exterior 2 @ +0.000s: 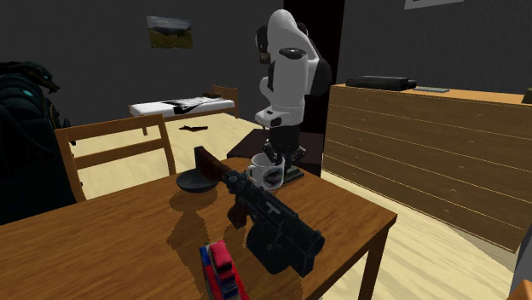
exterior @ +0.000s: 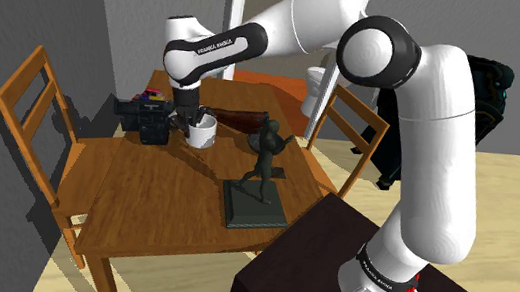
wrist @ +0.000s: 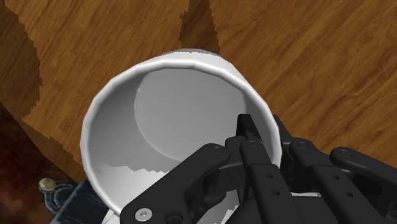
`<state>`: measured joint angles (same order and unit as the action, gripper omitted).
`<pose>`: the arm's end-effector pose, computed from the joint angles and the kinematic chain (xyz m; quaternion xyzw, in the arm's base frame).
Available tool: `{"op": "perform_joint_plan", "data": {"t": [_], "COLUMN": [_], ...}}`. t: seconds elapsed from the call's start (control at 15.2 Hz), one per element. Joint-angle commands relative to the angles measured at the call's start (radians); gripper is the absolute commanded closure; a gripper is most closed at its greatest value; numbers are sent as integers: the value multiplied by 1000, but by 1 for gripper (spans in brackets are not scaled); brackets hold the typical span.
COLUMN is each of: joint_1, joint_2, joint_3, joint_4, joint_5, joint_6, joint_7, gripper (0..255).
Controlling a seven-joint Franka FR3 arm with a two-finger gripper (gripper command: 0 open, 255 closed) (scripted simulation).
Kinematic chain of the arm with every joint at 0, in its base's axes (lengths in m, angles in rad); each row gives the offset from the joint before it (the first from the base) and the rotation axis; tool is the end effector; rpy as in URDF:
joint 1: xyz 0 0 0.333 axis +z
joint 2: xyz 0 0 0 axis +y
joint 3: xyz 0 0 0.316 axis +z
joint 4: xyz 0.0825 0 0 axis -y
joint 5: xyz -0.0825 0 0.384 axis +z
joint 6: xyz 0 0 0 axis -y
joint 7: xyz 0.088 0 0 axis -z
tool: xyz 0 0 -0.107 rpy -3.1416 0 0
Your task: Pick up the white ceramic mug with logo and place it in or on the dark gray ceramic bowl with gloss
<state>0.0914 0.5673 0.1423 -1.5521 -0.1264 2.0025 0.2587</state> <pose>0.6713 0.1381 0.3118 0.9983 0.0082 -0.0492 0.0300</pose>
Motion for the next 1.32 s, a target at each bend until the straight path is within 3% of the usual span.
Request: {"op": "perform_joint_plan", "data": {"t": [0.0, 0.59, 1.25], "joint_1": [0, -140, -288], "joint_2": [-11, -138, -201], "joint_3": [1, -42, -107], "joint_4": [11, -177, -260], "joint_5": [2, 16, 24], "joint_6": [-23, 51, 87], "joint_7": [-2, -174, -383], "gripper": [255, 255, 255]}}
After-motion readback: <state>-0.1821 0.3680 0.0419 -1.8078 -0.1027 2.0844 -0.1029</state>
